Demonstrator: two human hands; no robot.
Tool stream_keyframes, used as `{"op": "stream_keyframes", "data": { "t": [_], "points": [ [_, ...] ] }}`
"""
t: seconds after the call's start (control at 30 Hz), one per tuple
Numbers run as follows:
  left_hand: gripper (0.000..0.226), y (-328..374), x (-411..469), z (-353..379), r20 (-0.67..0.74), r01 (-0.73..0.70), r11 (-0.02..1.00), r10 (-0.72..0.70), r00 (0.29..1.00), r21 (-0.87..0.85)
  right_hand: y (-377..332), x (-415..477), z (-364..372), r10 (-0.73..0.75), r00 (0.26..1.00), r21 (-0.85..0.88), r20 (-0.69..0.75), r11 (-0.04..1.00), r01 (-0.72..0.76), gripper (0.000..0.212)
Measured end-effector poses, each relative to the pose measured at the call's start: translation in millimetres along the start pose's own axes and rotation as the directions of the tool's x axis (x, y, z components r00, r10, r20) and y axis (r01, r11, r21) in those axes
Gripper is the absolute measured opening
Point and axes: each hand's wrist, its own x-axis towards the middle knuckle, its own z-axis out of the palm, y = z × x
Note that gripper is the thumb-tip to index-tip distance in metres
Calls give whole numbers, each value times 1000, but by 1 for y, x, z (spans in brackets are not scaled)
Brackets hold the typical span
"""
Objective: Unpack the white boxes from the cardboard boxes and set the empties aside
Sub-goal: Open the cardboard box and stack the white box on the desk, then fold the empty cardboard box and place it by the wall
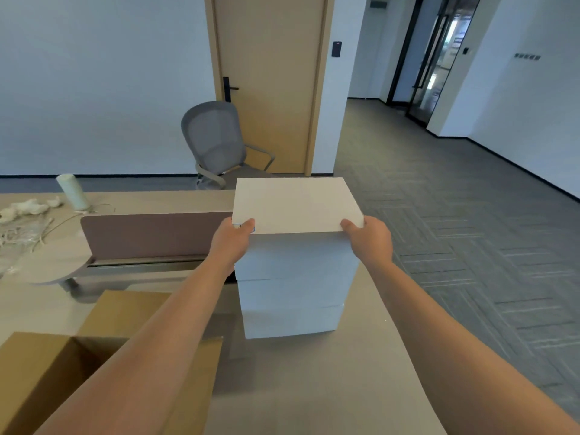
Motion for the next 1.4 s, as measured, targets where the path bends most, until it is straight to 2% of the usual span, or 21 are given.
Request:
{"op": "stream_keyframes", "data": {
  "t": [0.17,0.37,0.47,0.6,0.7,0.73,0.77,0.83,0.93,1.13,1.27,1.4],
  "points": [
    [40,-2,-2,1,3,31,1000,-31,1000,0,-4,-3,-2,35,999,23,17,999,-35,33],
    [56,-2,-9,-10,26,58,998,-58,998,-1,-3,-9,-4,39,998,45,42,998,-40,49],
    [62,-10,-15,-15,50,71,997,-71,996,-8,1,-26,-2,76,997,55,1,996,-76,54],
    [71,-23,-32,-22,98,102,995,-101,990,-4,2,-60,5,12,993,16,-115,1000,-10,54],
    [56,-27,-55,-28,73,87,996,-86,994,-13,1,-84,10,-96,985,-22,-144,995,94,57],
    [40,-30,-61,-30,73,75,997,-75,995,-7,0,-92,13,-124,983,-30,-136,992,121,55],
    [28,-34,-68,-33,71,81,997,-80,994,-9,-1,-102,16,-146,982,-34,-121,989,143,52],
    [34,-42,-87,-42,58,82,997,-82,995,-7,-1,-124,25,-195,978,-34,-79,981,192,45],
    [19,-59,-120,-62,49,112,994,-113,992,16,0,-165,44,-261,965,-2,31,965,261,36],
    [17,-108,-211,-120,1,197,963,-201,980,182,9,-263,91,-298,923,114,245,954,278,27],
    [17,-139,-259,-176,-95,295,941,-283,954,163,4,-327,118,-299,872,114,389,954,277,24],
    [22,-175,-288,-229,-207,333,925,-295,933,184,-8,-384,144,-299,789,126,537,953,275,25]
  ]
}}
